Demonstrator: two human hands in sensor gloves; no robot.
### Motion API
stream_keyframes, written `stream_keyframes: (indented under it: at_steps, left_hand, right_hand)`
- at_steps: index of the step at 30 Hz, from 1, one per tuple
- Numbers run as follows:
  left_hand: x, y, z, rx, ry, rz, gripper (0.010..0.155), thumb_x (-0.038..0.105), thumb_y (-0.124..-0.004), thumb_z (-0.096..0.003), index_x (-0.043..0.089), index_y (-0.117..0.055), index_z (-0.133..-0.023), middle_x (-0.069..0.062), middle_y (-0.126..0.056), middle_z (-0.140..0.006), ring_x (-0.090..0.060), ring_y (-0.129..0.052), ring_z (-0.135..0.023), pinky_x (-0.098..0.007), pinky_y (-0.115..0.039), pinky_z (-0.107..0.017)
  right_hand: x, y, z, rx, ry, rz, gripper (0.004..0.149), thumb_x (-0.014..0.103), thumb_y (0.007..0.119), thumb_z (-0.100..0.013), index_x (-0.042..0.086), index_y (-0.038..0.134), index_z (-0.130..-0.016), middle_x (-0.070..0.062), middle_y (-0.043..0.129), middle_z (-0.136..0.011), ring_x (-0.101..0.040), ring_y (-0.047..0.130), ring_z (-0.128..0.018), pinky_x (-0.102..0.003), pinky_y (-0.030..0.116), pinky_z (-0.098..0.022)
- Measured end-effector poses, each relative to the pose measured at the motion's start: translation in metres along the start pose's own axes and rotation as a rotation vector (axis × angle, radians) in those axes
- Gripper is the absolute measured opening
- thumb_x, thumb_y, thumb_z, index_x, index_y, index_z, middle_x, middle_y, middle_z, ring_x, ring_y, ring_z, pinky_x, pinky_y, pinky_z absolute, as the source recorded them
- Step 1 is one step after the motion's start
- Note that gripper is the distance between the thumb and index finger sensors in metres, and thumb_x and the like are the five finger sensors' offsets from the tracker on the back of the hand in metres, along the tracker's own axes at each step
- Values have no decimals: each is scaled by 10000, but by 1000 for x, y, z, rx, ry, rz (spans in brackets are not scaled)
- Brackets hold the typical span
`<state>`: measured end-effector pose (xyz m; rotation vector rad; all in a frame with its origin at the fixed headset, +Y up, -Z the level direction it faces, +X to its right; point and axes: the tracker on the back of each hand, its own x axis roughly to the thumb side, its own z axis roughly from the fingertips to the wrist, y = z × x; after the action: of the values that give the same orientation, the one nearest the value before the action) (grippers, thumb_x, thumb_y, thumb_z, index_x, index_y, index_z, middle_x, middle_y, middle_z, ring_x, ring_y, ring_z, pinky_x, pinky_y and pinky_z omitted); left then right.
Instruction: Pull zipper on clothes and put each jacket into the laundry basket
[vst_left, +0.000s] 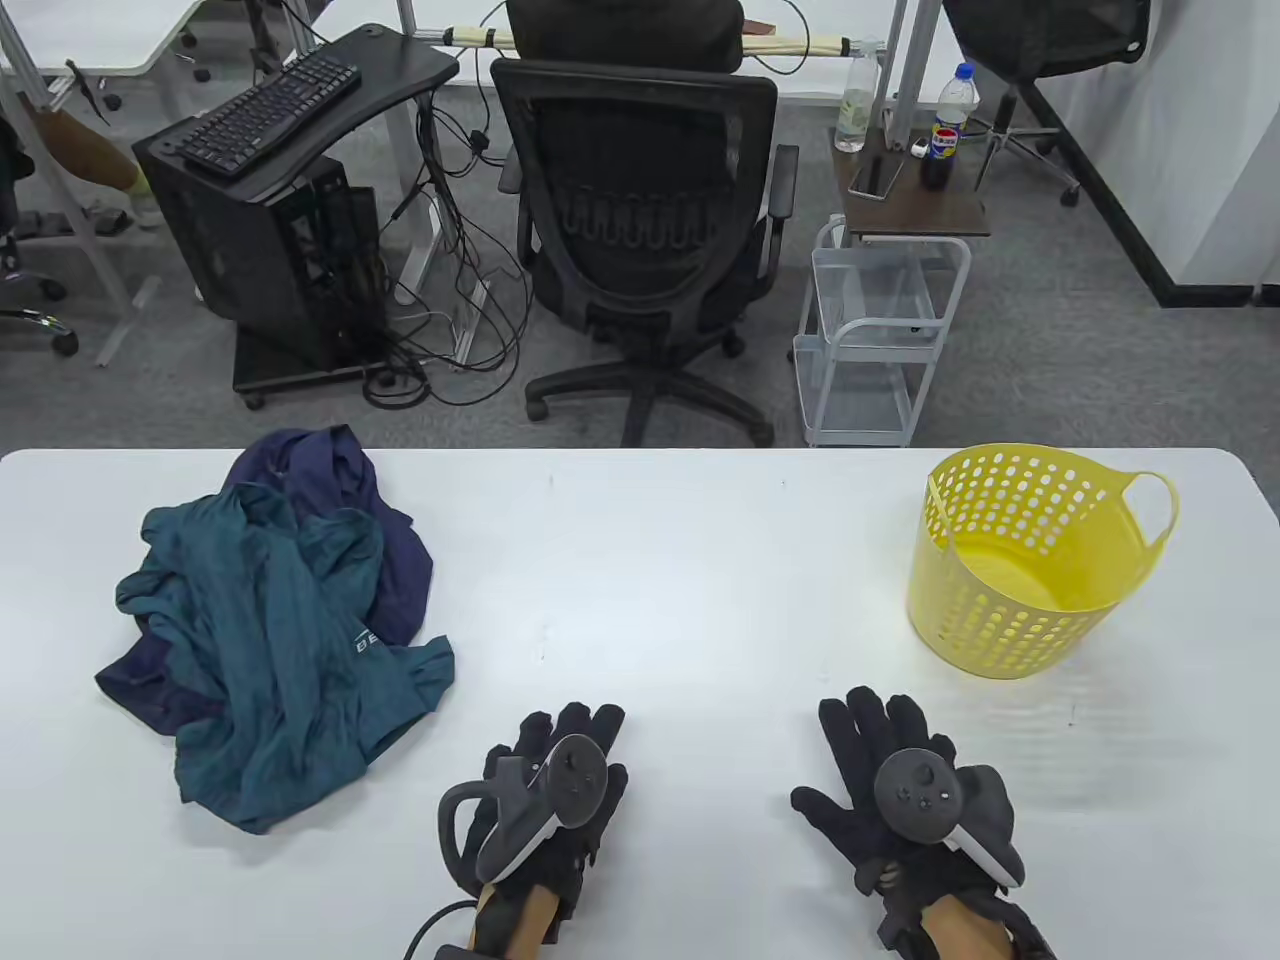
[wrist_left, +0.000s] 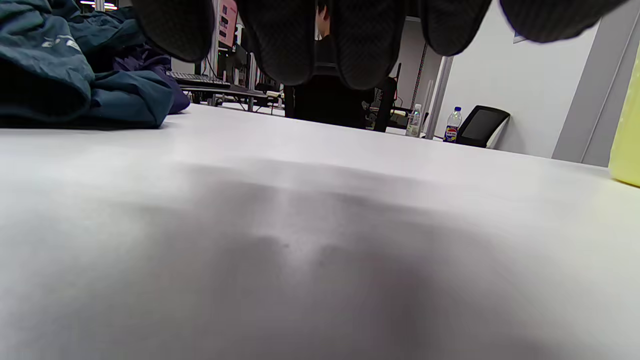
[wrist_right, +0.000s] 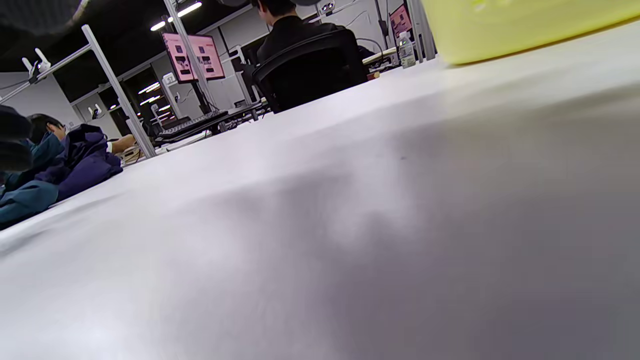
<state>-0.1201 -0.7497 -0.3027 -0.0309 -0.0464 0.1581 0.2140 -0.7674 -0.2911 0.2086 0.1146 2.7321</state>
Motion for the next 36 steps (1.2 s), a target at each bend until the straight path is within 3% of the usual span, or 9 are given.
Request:
stream_keyframes:
  at_steps: [9, 22, 24, 28, 31, 36]
  left_hand:
    - [5, 8, 6, 57, -11, 16, 608, 640, -678, -376, 555, -611, -975, 177, -760, -1093, -241, -736, -1016, -607, -597, -688]
    - [4, 2, 7, 23, -13, 19, 608, 639, -677, -378, 544, -620, -976, 164, -773, -1087, -245, -746, -1010, -609, -599, -686]
    - [2, 0, 3, 12, 3, 4, 609, 642, -675, -378, 546, -617, -977, 166, -773, -1088, -242, -748, -1011, -611, -594, -689]
    - [-5, 1, -1, 47, 67, -60, 615, 654, -666, -378, 559, -597, -982, 175, -728, -1115, -259, -677, -1049, -650, -540, -698]
    - [-11, 8, 0, 95, 100, -54, 620, 655, -667, -377, 559, -591, -985, 163, -695, -1134, -276, -644, -1061, -660, -529, -698]
    - [-30, 33, -7, 150, 188, -51, 623, 667, -661, -378, 575, -582, -990, 168, -659, -1156, -260, -628, -1079, -637, -545, -715]
  right_hand:
    - [2, -2, 1, 2, -7, -2, 844, 740, 621, -475, 365, 257, -1137, 11, 147, -1260, -401, 57, -1096, -717, 176, -709]
    - [-4, 1, -2, 2, 18, -7, 825, 724, 628, -483, 362, 276, -1136, 10, 172, -1262, -408, 107, -1104, -722, 207, -708]
    - [-2, 2, -3, 9, 23, 1, 820, 721, 632, -482, 371, 280, -1135, 13, 176, -1262, -426, 151, -1108, -738, 245, -701]
    - [3, -1, -3, 7, 5, -17, 811, 713, 639, -484, 377, 285, -1132, 0, 214, -1261, -478, 374, -1092, -691, 483, -696]
    - [7, -2, -1, -1, -16, -4, 810, 711, 639, -483, 372, 288, -1130, -6, 233, -1260, -466, 454, -1077, -647, 536, -693]
    - [10, -5, 3, -34, -18, 25, 805, 707, 641, -486, 366, 300, -1131, -5, 244, -1260, -451, 396, -1095, -688, 443, -712]
